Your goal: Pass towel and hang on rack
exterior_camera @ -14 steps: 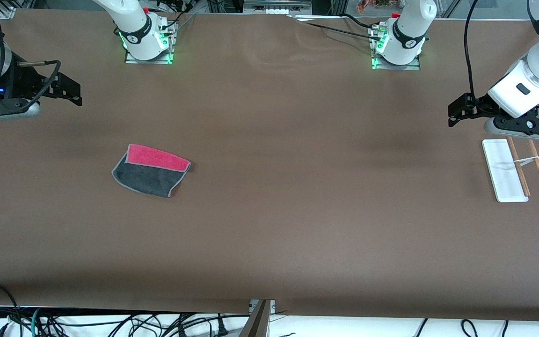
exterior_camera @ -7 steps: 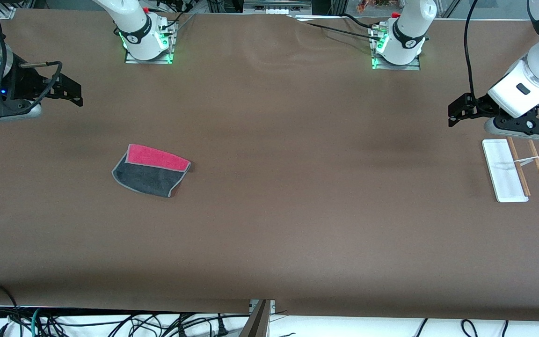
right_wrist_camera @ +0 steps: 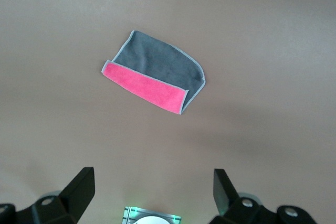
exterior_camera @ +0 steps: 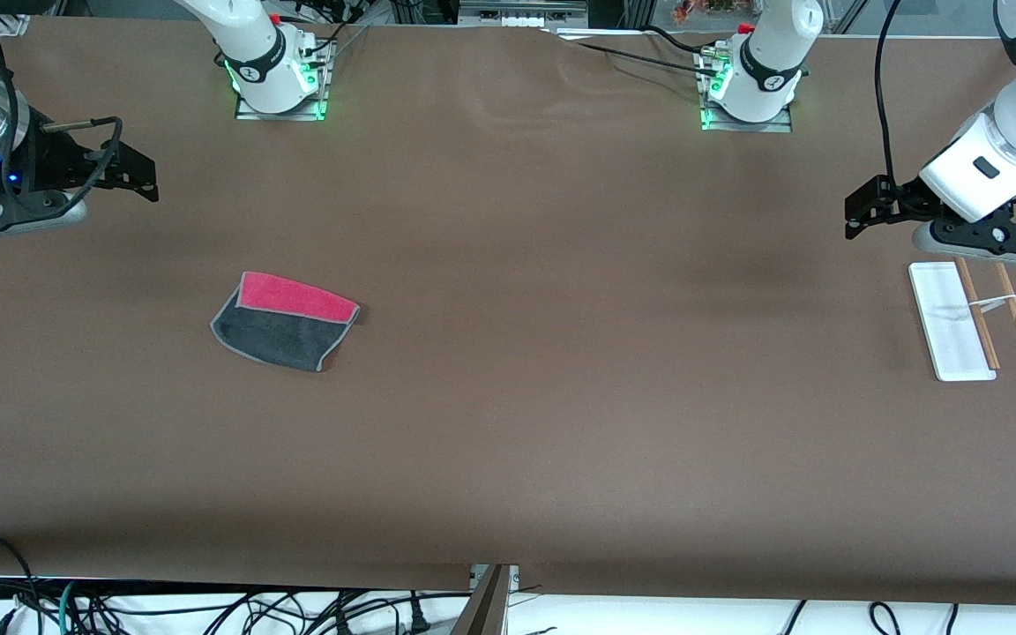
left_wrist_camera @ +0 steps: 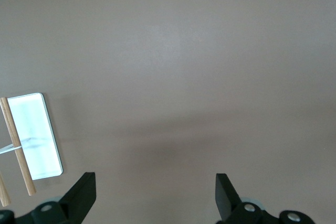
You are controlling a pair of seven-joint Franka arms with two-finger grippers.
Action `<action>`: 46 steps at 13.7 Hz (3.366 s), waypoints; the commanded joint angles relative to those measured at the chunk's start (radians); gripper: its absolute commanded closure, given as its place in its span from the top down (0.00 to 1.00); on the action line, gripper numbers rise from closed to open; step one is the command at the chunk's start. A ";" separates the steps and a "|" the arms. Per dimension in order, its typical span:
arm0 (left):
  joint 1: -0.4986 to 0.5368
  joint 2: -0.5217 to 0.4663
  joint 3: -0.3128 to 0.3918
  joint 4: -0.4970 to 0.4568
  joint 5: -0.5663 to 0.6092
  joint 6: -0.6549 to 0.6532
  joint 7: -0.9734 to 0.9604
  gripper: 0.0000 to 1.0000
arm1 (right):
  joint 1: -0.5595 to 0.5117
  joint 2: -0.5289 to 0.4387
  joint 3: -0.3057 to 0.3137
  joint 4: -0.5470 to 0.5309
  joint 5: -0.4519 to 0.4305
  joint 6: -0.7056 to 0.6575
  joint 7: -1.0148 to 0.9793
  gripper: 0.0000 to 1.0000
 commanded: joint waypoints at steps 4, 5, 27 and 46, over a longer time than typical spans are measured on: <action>-0.002 -0.010 0.004 0.002 -0.011 -0.009 -0.007 1.00 | -0.004 0.000 -0.001 0.009 0.001 0.015 0.010 1.00; -0.002 -0.011 0.004 0.000 -0.011 -0.011 -0.007 1.00 | -0.004 -0.002 -0.001 0.008 0.001 0.015 0.010 1.00; -0.002 -0.010 0.003 0.002 -0.011 -0.011 -0.010 1.00 | -0.121 0.274 -0.030 -0.445 0.020 0.847 -0.300 1.00; -0.003 0.036 -0.069 0.009 0.009 -0.143 0.007 1.00 | -0.134 0.428 -0.024 -0.621 0.068 1.211 -0.378 0.10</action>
